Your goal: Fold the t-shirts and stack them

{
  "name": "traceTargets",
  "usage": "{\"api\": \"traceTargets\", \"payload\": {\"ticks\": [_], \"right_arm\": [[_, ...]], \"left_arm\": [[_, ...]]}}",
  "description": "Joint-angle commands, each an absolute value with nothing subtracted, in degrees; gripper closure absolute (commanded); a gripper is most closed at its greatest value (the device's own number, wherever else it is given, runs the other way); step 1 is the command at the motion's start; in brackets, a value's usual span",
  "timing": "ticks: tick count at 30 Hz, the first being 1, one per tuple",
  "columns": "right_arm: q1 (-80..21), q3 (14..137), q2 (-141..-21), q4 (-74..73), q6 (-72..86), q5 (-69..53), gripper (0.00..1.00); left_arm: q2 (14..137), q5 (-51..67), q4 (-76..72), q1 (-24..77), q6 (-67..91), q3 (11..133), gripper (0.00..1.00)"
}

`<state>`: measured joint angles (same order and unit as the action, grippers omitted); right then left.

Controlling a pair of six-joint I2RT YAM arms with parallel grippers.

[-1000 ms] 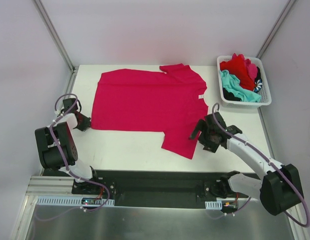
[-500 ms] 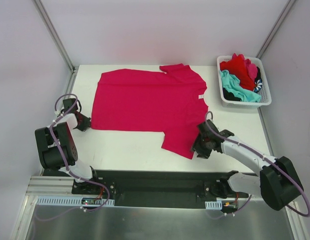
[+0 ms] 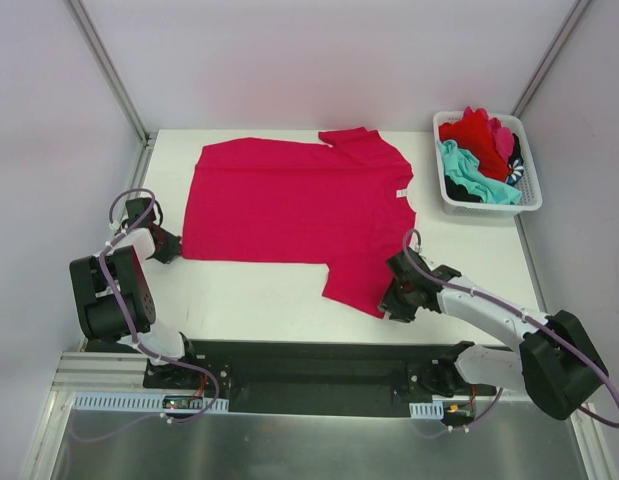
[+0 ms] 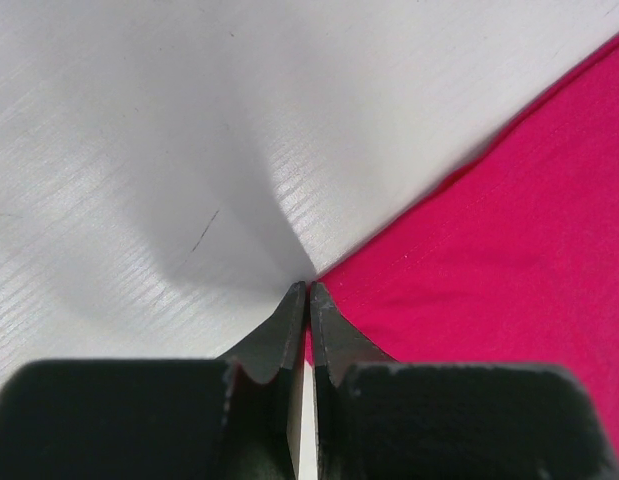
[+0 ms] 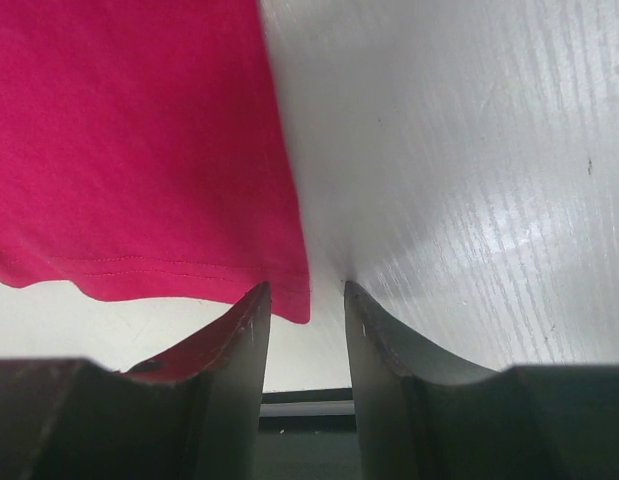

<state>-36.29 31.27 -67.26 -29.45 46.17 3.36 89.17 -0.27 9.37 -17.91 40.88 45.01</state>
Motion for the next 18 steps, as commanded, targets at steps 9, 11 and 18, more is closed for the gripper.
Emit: {"api": "traceTargets", "payload": {"ticks": [9,11,18], "right_arm": [[-39.5,31.5,-70.3,-30.7,49.0,2.3,0.64],[-39.6,31.7,-71.4,-30.3,48.9,1.9,0.66],[-39.8,32.3,-71.6,-30.0,48.7,2.4,0.91]], "left_arm": [[89.2,-1.9,14.5,-17.2,39.9,42.9,1.00],[89.2,-1.9,14.5,-17.2,39.9,42.9,1.00],[89.3,-2.6,14.8,-17.3,39.7,43.2,1.00]]}}
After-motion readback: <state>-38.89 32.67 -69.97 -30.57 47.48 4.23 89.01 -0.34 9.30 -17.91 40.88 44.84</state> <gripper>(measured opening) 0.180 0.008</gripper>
